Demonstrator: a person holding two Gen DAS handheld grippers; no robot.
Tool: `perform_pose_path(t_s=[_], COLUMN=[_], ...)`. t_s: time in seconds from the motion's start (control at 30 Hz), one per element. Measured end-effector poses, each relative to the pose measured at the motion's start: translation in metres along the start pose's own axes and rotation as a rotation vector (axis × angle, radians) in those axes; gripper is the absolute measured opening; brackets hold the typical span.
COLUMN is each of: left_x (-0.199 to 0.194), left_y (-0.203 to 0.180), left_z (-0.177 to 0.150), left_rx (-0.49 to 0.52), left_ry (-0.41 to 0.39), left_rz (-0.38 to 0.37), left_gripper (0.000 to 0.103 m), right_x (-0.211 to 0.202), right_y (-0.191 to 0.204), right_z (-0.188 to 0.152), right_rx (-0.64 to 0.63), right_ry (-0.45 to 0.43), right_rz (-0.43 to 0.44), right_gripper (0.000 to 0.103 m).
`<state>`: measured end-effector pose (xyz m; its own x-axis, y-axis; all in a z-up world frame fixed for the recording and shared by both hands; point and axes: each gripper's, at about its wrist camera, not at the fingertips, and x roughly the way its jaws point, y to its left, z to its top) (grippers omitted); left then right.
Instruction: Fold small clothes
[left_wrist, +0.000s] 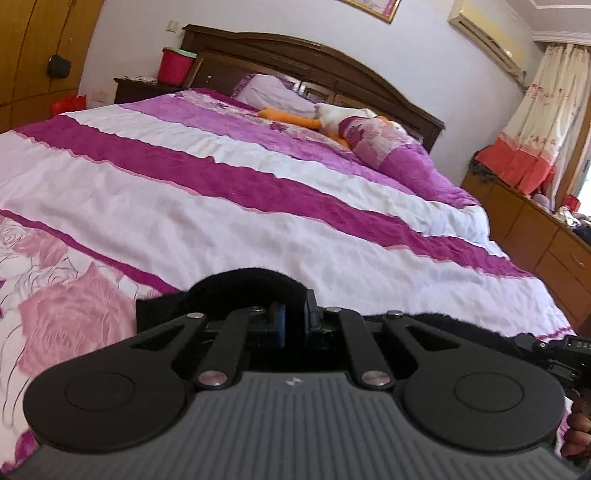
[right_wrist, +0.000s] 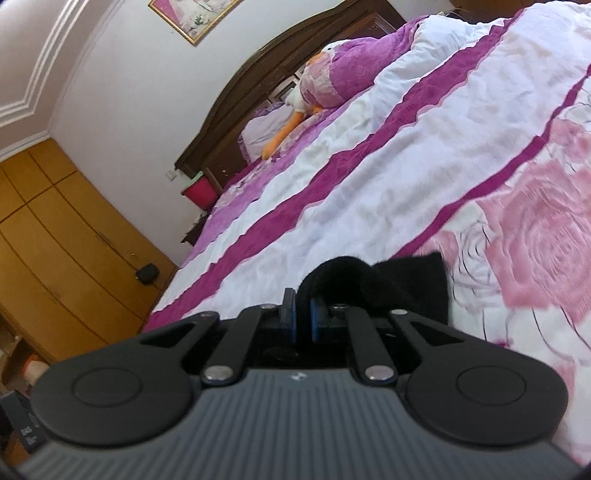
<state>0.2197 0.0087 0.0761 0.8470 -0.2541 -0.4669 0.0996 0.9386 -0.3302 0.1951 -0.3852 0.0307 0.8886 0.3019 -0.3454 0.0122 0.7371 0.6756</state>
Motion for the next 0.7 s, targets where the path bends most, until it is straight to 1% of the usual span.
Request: perform_pose_path(t_s=[0.1, 0.17, 0.2, 0.23, 0.27, 0.3, 0.33, 0.37, 0.4, 0.43, 0.53, 0.6, 0.7], left_x=[0.020, 0.031, 0.036, 0.039, 0.040, 0.040, 0.039, 0.037, 0.034, 0.031, 0.020, 0.013, 0.007], left_y=[0.004, 0.005, 0.006, 0.007, 0.009, 0.011, 0.013, 0.014, 0.015, 0.015, 0.015, 0.013, 0.007], left_z=[-0.001, -0.005, -0.006, -0.006, -0.007, -0.007, -0.007, -0.005, -0.004, -0.002, 0.003, 0.004, -0.001], left_rx=[0.008, 0.022, 0.026, 0.026, 0.026, 0.028, 0.030, 0.033, 0.036, 0.037, 0.040, 0.062, 0.110], left_ry=[0.015, 0.042, 0.055, 0.065, 0.066, 0.061, 0.050, 0.041, 0.032, 0.028, 0.019, 0.014, 0.029], left_rz=[0.028, 0.050, 0.057, 0.066, 0.072, 0.078, 0.089, 0.100, 0.108, 0.112, 0.097, 0.091, 0.085], left_gripper=[0.012, 0.014, 0.019, 0.027, 0.032, 0.041, 0.050, 0.052, 0.053, 0.053, 0.053, 0.053, 0.053], right_x=[0.016, 0.027, 0.033, 0.036, 0.038, 0.037, 0.035, 0.033, 0.030, 0.027, 0.017, 0.011, 0.005], right_y=[-0.002, -0.001, 0.000, 0.000, 0.000, 0.000, 0.000, 0.001, 0.001, 0.001, 0.003, 0.005, 0.010], right_z=[0.002, 0.000, -0.001, -0.003, -0.004, -0.005, -0.005, -0.005, -0.004, -0.004, 0.000, 0.001, 0.000], right_rx=[-0.017, -0.056, -0.079, -0.094, -0.104, -0.113, -0.118, -0.118, -0.112, -0.108, -0.122, -0.142, -0.202], right_ry=[0.008, 0.024, 0.038, 0.047, 0.050, 0.044, 0.033, 0.015, -0.004, -0.022, -0.042, -0.046, -0.023], right_rz=[-0.039, -0.087, -0.113, -0.133, -0.139, -0.134, -0.130, -0.134, -0.139, -0.142, -0.141, -0.137, -0.130], right_gripper=[0.013, 0.015, 0.019, 0.024, 0.026, 0.030, 0.038, 0.044, 0.054, 0.060, 0.061, 0.061, 0.061])
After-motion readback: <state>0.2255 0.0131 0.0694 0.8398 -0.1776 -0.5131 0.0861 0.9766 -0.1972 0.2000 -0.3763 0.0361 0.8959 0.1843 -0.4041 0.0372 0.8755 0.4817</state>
